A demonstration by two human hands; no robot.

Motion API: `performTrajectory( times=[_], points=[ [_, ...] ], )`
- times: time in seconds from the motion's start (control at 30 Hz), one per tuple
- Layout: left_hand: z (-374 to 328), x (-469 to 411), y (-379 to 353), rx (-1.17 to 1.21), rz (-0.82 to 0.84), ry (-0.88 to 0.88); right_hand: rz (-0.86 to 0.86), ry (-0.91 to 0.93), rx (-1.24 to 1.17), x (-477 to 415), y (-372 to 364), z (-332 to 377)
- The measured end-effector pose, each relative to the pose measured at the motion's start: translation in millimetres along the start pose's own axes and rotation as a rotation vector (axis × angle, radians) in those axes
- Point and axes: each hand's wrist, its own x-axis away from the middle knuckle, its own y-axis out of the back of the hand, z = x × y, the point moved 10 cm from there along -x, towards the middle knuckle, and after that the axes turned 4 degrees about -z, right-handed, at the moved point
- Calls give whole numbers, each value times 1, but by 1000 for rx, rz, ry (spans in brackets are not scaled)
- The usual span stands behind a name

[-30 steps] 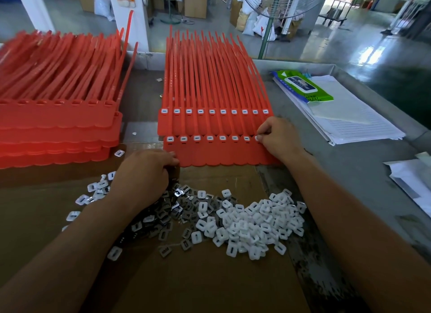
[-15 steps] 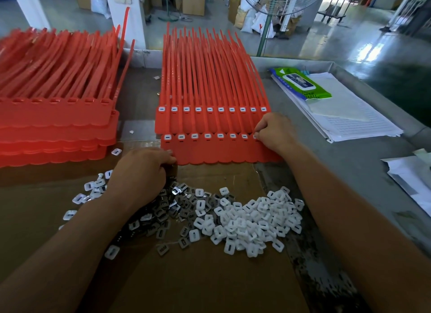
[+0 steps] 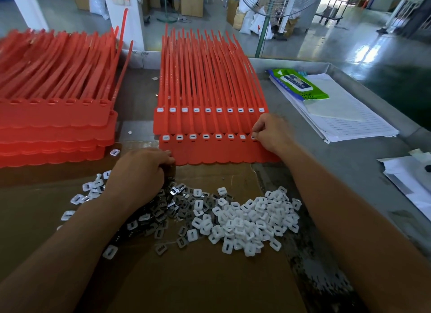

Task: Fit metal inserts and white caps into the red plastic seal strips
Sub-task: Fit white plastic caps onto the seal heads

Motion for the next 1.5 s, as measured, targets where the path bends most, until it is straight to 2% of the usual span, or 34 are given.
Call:
performTrajectory(
  times=[0.43,0.83,1.03,1.23,1.5],
  points=[
    [1,-1,-1,-11,14,12,-24,24,-93,6,0,-7],
    [2,-1,-1,-2,9,20,-39,11,-28,8,5,3],
    [1,-1,-1,0,10,22,-49,4,-73,13,5,-2],
    [-1,-1,-1,-5,27,12,14,28,-149,20,8,0],
    [-1,-2,-2,-23,38,7,79,148,-187,56,24,13]
  ],
)
